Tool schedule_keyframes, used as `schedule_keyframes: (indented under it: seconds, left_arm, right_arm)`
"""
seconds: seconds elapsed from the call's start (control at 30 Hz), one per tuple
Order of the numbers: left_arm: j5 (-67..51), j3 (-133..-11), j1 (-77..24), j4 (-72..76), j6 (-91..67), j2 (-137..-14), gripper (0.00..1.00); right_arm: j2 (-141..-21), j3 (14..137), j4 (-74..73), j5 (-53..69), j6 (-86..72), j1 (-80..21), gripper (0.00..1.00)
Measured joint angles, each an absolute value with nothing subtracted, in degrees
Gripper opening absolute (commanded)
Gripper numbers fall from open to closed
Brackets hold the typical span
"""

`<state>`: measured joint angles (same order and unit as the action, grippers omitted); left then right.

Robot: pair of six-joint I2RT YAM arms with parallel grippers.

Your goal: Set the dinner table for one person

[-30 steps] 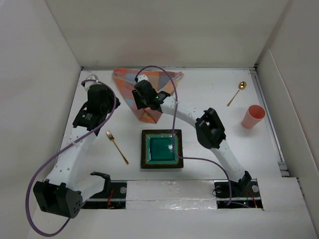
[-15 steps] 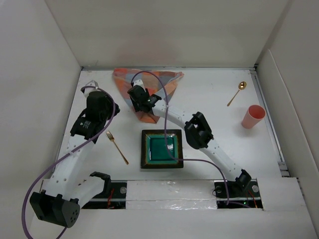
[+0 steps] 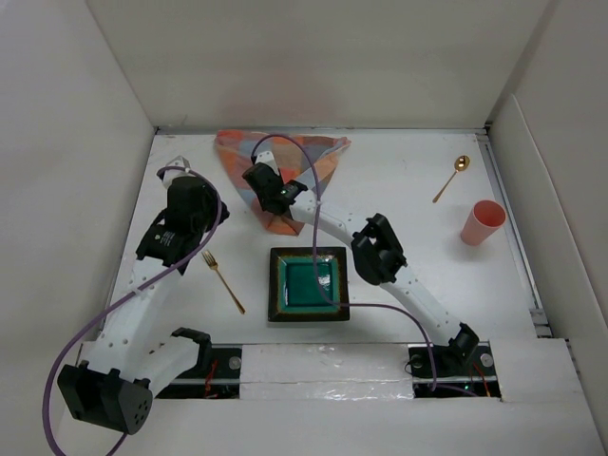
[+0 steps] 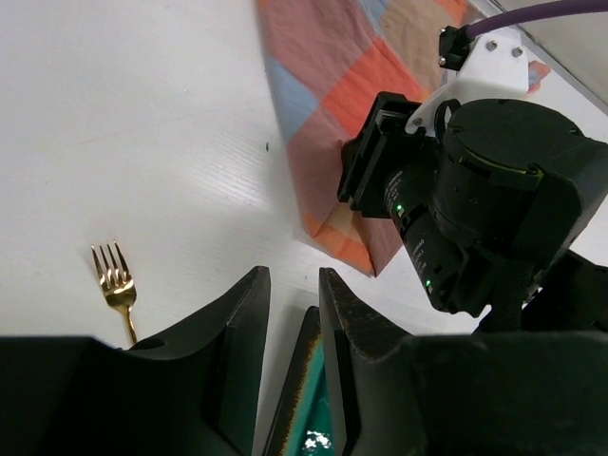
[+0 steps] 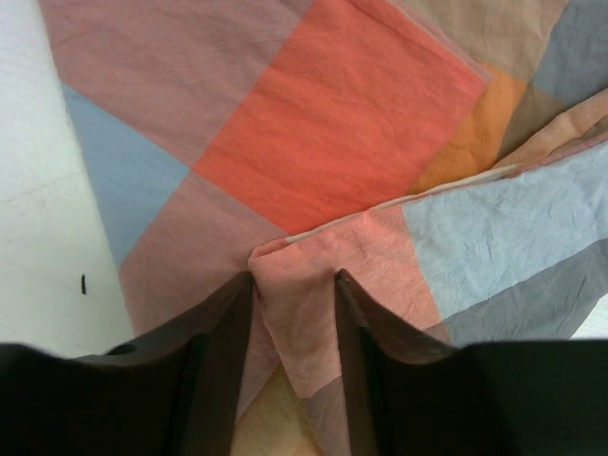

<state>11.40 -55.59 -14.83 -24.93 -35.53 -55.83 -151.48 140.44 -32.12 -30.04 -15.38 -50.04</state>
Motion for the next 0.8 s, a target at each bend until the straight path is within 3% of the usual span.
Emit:
schedule_keyframes:
  seconds: [0.03,0.17,0.33,0.57,0.8]
  left_arm:
    - [11.4,-55.5,-14.8,-24.8,-35.4,-55.8,0.25]
    - [11.0,-54.7,-14.8,-24.2,-35.4,-55.9,0.25]
    - [10.8,-53.1,-14.8,-23.3,-35.0,-56.0,0.25]
    - [9.7,-52.8,-15.0,-21.6,-34.1,-57.3,0.26]
    - [7.1,-56.9,-15.4,-17.4,-30.8,-67.5,0.27]
  right_arm:
    - [-151.5,140.1,-32.1,-30.0,-15.5,-50.0,0.37]
    - [-151.5,139.6,-32.2,-29.9,-15.9,-49.9,0.38]
    - [-151.5,139.6,-32.0,-29.6,-16.4,-49.6,0.0]
    - [-144.6,130.2,-28.4,-29.8,-17.9,-48.9,0.0]
    - [-124.3,113.9,-22.5,-28.4,-24.1,-44.9,0.0]
